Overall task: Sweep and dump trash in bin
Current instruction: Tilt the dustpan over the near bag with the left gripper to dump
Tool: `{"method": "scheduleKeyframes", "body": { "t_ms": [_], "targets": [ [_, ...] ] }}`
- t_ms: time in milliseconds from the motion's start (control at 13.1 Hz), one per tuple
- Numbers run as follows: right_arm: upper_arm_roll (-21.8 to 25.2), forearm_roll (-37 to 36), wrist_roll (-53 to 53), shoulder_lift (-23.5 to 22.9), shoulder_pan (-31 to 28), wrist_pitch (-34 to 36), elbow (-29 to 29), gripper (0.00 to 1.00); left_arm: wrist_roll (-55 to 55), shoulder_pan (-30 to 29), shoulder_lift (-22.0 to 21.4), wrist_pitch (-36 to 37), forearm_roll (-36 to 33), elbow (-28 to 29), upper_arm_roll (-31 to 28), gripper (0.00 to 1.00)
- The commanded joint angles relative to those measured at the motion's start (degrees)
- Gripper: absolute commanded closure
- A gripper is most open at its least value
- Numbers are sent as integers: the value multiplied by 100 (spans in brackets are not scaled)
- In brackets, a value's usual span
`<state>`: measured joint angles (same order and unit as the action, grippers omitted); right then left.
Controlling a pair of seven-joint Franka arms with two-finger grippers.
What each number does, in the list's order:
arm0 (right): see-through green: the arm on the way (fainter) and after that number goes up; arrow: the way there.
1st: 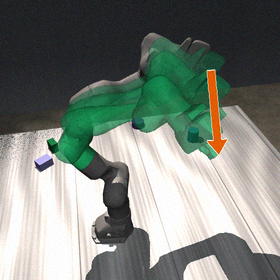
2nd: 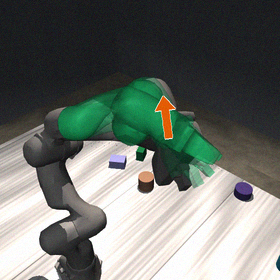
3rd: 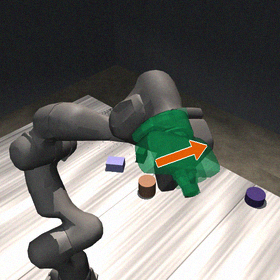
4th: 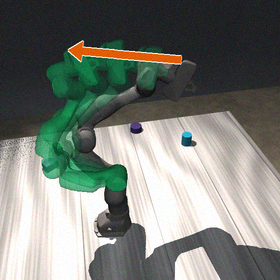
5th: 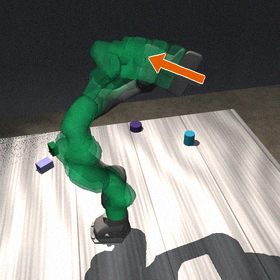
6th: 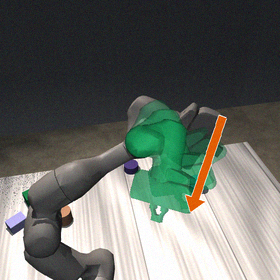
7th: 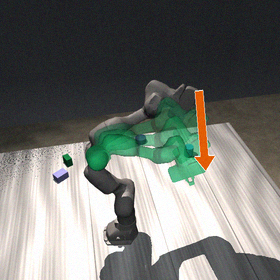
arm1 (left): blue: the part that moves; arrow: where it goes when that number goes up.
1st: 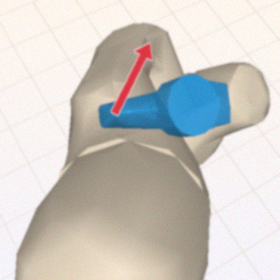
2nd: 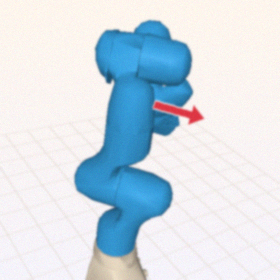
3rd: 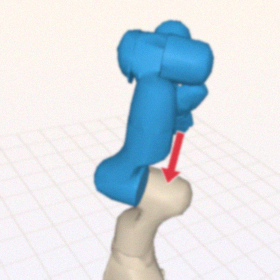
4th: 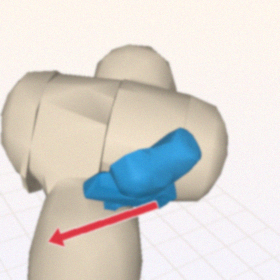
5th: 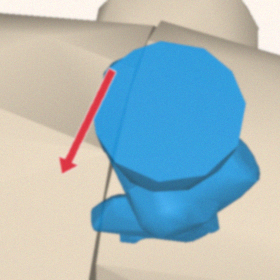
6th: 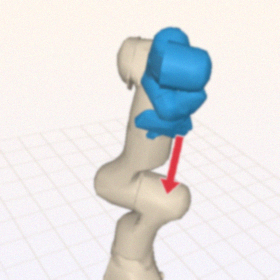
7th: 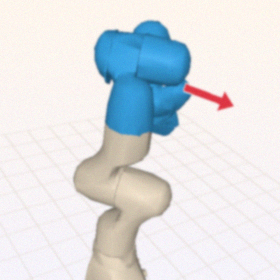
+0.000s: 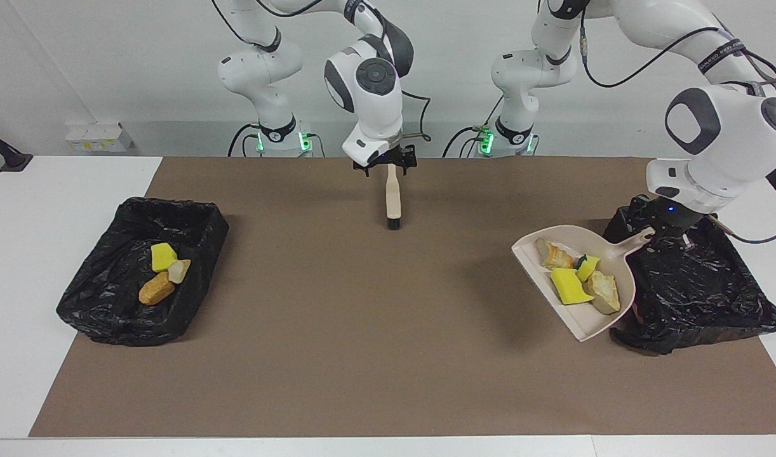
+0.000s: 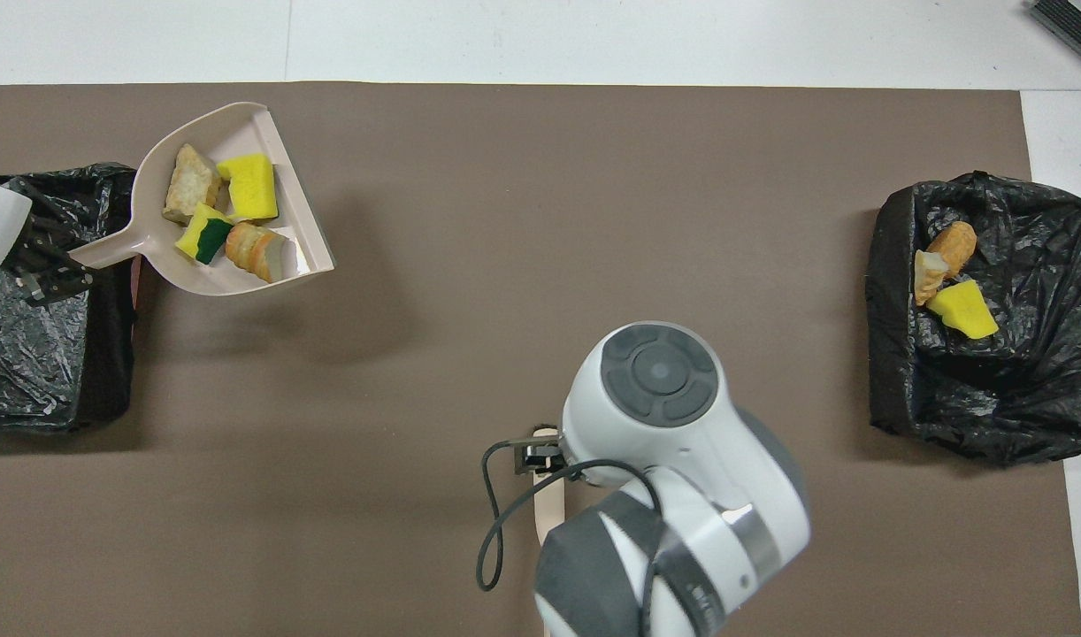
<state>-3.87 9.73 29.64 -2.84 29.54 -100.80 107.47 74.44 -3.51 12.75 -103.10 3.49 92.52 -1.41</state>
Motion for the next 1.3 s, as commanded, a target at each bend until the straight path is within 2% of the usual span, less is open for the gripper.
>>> {"method": "scheduleKeyframes", "body": {
  "t_ms": [0,382,611,841,917,1070,1223],
  "targets": [
    [-44,-357,-493,-138,-596,534,-752,0,44,-53,18,53,29,-120,9,100],
    [-9,-454,-608,28,-2072,640,-1026,0,27,-53,26,62,29,-137,0,100],
    [-26,-612,-1668,-59,-2820,1543,-1780,0,35,-62,35,71,-119,-172,0,100],
    [-26,-1015,-2494,-260,-3366,1878,-2281,0,27,-88,70,80,-383,-190,-17,100],
    [-18,-1017,-2628,-357,-3481,1915,-2475,0,27,-289,105,123,-401,-260,-17,100],
    [35,-1025,-2621,-315,-3543,1723,-2372,0,53,-562,341,351,-462,-732,-17,100],
    [35,-1000,-2621,-314,-3605,1722,-2362,0,123,-633,553,510,-865,-1138,-9,100]
  ]
}}
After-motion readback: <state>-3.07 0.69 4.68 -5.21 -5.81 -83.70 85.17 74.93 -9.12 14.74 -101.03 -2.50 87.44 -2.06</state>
